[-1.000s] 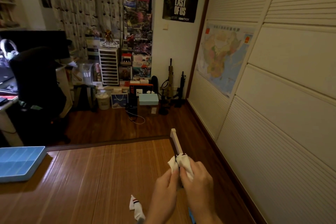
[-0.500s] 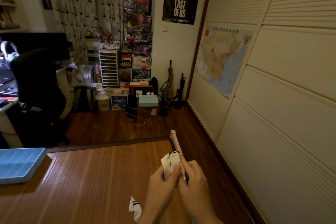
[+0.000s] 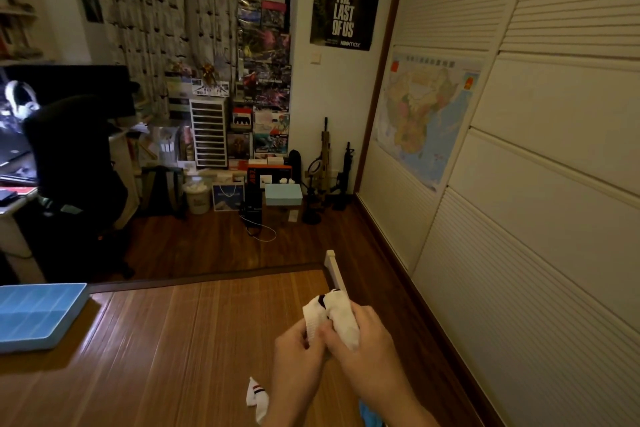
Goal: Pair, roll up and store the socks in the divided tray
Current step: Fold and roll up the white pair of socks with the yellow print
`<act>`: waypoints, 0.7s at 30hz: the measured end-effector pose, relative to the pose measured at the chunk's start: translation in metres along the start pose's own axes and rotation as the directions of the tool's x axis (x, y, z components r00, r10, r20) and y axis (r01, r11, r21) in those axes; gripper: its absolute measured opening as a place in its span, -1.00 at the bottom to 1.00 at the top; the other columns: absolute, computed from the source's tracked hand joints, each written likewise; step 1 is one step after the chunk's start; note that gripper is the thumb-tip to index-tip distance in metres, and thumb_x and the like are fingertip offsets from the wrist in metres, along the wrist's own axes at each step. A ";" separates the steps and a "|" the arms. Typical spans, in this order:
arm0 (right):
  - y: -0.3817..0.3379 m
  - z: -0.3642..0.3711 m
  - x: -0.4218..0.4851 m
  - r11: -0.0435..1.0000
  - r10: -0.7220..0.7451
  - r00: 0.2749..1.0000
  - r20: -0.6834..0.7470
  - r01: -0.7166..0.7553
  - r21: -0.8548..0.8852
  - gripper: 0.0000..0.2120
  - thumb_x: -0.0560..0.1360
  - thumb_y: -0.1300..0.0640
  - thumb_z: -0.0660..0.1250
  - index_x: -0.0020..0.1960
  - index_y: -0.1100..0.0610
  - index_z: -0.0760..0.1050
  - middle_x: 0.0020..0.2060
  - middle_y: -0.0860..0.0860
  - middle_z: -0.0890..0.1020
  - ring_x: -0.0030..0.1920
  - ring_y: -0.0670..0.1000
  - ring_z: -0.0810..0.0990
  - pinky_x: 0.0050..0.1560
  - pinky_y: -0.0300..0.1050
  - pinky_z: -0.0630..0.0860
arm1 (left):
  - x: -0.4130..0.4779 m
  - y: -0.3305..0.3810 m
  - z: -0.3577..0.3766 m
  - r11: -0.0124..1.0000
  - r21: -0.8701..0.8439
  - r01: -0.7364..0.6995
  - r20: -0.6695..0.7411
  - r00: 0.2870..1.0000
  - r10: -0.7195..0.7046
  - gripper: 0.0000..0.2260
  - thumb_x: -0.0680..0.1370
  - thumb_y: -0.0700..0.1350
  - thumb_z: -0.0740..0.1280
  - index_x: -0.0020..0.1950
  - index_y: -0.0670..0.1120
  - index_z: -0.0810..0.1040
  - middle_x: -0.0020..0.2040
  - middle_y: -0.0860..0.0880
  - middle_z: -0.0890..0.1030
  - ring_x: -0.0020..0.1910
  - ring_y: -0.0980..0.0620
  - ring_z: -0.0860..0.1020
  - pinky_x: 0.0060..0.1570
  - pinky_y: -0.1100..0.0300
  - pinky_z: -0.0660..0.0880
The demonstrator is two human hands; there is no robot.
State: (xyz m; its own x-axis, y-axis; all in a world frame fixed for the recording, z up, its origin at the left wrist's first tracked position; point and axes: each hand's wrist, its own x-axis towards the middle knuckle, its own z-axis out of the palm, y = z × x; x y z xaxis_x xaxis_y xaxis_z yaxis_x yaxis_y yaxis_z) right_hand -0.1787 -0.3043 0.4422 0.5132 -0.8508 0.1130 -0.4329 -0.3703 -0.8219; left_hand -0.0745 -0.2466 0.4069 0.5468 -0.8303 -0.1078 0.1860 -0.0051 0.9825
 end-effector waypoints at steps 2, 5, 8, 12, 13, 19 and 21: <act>0.003 -0.005 0.002 0.996 0.065 0.998 0.007 -0.065 0.068 -0.78 0.58 -0.03 0.38 0.21 -0.14 0.47 0.04 -0.12 0.59 0.01 -0.11 0.61 -0.02 -0.15 0.64 | 0.000 -0.001 -0.003 1.000 0.005 -0.009 0.003 1.000 0.009 -0.86 0.63 -0.15 0.33 0.12 -0.04 0.67 -0.06 0.04 0.76 -0.04 0.07 0.72 -0.11 0.20 0.65; 0.011 -0.016 0.006 0.957 0.161 0.986 0.048 -0.168 0.238 -0.87 0.59 0.15 0.36 0.10 -0.01 0.60 -0.09 0.00 0.71 -0.09 -0.06 0.70 -0.10 -0.06 0.68 | 0.000 -0.005 -0.010 0.997 -0.060 0.057 0.023 0.998 -0.055 -0.85 0.63 -0.14 0.34 0.13 -0.05 0.68 -0.04 -0.01 0.76 -0.04 0.04 0.73 -0.14 0.20 0.65; 0.017 -0.023 0.007 0.932 0.192 0.980 0.060 -0.201 0.303 -0.87 0.60 0.20 0.34 0.04 0.06 0.65 -0.16 0.00 0.74 -0.13 -0.10 0.72 -0.24 -0.23 0.61 | 0.002 -0.011 -0.014 0.981 -0.136 0.136 0.028 0.991 -0.134 -0.85 0.61 -0.16 0.36 0.12 -0.10 0.69 -0.02 -0.09 0.76 -0.04 -0.04 0.74 -0.16 0.18 0.66; 0.019 -0.025 0.008 0.898 0.240 0.968 0.076 -0.251 0.361 -0.85 0.61 0.18 0.31 0.01 0.08 0.67 -0.13 0.04 0.74 -0.09 -0.03 0.73 -0.17 -0.13 0.67 | 0.004 -0.018 -0.011 0.960 -0.201 0.197 0.048 0.980 -0.191 -0.80 0.58 -0.15 0.38 0.16 -0.16 0.67 0.01 -0.13 0.75 -0.01 -0.09 0.74 -0.14 0.13 0.67; 0.020 -0.026 0.008 0.914 0.223 0.973 0.059 -0.230 0.333 -0.85 0.61 0.19 0.31 0.00 0.08 0.67 -0.13 0.05 0.74 -0.10 0.00 0.73 -0.14 -0.05 0.69 | 0.004 -0.019 -0.011 0.958 -0.201 0.203 0.066 0.979 -0.194 -0.78 0.57 -0.15 0.39 0.19 -0.16 0.66 0.03 -0.13 0.75 0.01 -0.10 0.73 -0.12 0.12 0.67; 0.023 -0.054 0.019 0.999 -0.045 0.971 0.234 0.039 0.029 -0.85 0.61 0.14 0.33 0.10 -0.04 0.63 -0.09 0.00 0.69 -0.09 -0.01 0.66 -0.07 -0.05 0.65 | 0.015 0.000 -0.027 0.959 -0.098 0.268 0.262 0.936 -0.235 -0.61 0.57 0.21 0.32 0.32 0.05 0.50 0.14 -0.16 0.72 0.09 -0.16 0.71 -0.03 0.02 0.67; 0.023 -0.062 0.022 0.985 -0.106 0.918 0.383 0.148 -0.083 -0.79 0.60 0.10 0.35 0.22 -0.09 0.58 0.00 -0.08 0.65 0.00 -0.10 0.63 -0.01 -0.17 0.62 | 0.022 0.013 -0.038 0.966 0.256 0.030 0.347 0.930 -0.120 -0.45 0.46 0.44 0.31 0.36 0.21 0.45 0.27 0.03 0.65 0.18 0.06 0.66 0.12 0.07 0.64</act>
State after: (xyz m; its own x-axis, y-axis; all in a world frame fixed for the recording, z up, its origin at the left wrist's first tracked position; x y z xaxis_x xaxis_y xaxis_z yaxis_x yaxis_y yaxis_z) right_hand -0.2238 -0.3545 0.4606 0.8005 -0.5989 -0.0231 -0.4123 -0.5222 -0.7465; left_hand -0.0288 -0.2438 0.4114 0.2032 -0.9649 -0.1661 -0.0125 -0.1722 0.9850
